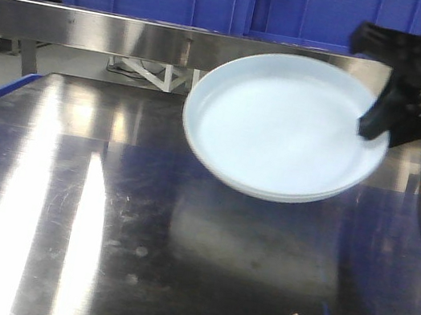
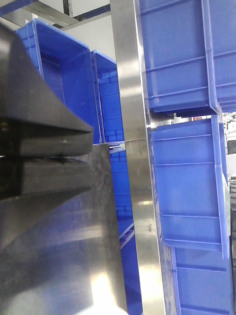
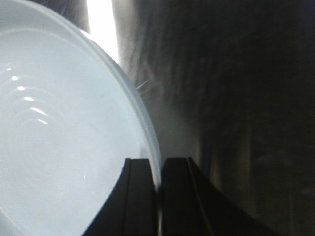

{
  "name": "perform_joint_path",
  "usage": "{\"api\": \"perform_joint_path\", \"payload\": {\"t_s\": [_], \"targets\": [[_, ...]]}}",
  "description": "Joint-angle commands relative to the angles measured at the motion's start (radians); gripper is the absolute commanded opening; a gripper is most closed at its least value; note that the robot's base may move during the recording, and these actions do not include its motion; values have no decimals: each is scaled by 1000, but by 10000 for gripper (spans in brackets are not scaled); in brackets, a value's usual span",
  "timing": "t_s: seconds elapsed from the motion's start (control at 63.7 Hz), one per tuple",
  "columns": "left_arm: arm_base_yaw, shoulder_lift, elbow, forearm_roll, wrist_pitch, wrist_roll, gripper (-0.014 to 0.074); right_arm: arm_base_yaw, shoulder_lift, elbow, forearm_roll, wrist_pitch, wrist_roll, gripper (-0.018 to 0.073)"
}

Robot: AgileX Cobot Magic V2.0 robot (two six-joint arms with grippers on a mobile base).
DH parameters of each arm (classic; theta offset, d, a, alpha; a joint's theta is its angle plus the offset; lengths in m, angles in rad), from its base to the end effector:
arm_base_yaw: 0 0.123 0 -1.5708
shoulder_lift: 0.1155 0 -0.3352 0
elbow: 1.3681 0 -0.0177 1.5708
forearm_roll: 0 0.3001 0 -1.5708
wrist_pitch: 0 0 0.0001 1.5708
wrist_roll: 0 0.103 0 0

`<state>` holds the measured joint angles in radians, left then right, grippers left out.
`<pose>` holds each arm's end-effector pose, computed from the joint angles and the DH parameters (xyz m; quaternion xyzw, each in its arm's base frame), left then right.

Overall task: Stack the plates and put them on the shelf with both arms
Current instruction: 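Lift the stacked plates with the right gripper and raise them off the table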

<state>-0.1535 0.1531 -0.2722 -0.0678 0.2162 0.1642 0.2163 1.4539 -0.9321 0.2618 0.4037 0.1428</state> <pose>0.0689 -0.0122 0.2897 0.0942 0.7042 -0.0247 0.7033 0.3382 0.0851 0.2725 0.0596 0.9285 0.1528 0.3331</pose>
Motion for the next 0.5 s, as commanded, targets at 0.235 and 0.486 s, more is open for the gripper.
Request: {"api": "perform_joint_path", "payload": {"t_s": [0.235,0.486], "targets": [[-1,9,-29,-4,-79,-10,80,-138,-259,175,-5,-338,-122,51],[-1,9,-29,-4,-79,-10,80,-158,-402,317,-5,-544,-282,51]]}}
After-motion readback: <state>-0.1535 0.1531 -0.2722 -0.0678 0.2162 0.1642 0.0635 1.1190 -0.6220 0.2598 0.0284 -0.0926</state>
